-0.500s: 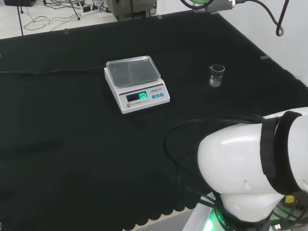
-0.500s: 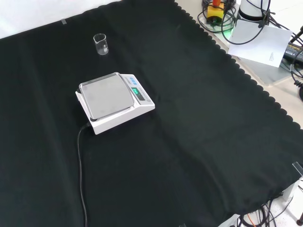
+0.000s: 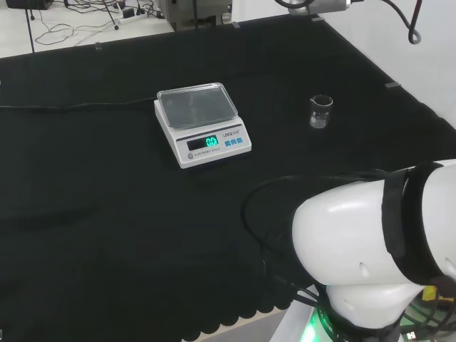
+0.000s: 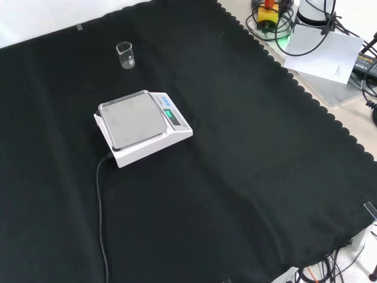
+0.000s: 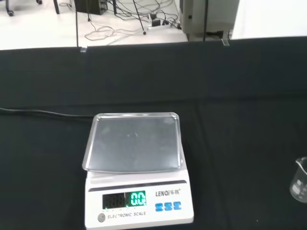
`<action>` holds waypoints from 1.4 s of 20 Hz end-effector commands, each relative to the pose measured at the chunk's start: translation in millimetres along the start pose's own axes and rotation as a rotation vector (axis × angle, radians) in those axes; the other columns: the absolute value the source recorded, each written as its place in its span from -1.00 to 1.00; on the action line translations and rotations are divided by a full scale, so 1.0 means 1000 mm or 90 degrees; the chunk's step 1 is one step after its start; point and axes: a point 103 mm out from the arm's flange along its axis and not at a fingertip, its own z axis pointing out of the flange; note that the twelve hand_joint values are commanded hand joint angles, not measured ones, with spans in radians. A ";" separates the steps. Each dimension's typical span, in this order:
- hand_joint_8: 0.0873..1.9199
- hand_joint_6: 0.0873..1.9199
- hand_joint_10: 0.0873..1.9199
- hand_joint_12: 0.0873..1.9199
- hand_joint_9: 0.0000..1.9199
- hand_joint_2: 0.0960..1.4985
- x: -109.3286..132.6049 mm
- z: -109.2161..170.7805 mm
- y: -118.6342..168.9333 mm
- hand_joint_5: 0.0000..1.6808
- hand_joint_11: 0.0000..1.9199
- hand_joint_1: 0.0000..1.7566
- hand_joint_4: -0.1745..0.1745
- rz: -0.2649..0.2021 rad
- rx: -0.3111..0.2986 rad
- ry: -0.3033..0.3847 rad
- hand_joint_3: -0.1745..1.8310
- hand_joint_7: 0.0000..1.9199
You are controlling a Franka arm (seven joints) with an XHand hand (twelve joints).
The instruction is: Pick up the beaker.
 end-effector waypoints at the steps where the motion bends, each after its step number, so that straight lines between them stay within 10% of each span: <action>1: -0.24 -0.51 -0.20 0.54 -0.50 0.51 -0.041 0.030 0.007 -0.47 -1.00 -0.32 -0.32 0.024 0.021 0.021 -1.00 -0.64; 28: -0.22 -0.41 -0.19 0.50 -0.49 0.50 -0.142 0.182 0.126 -0.41 -1.00 -0.27 -0.43 0.094 0.146 0.101 -1.00 -0.60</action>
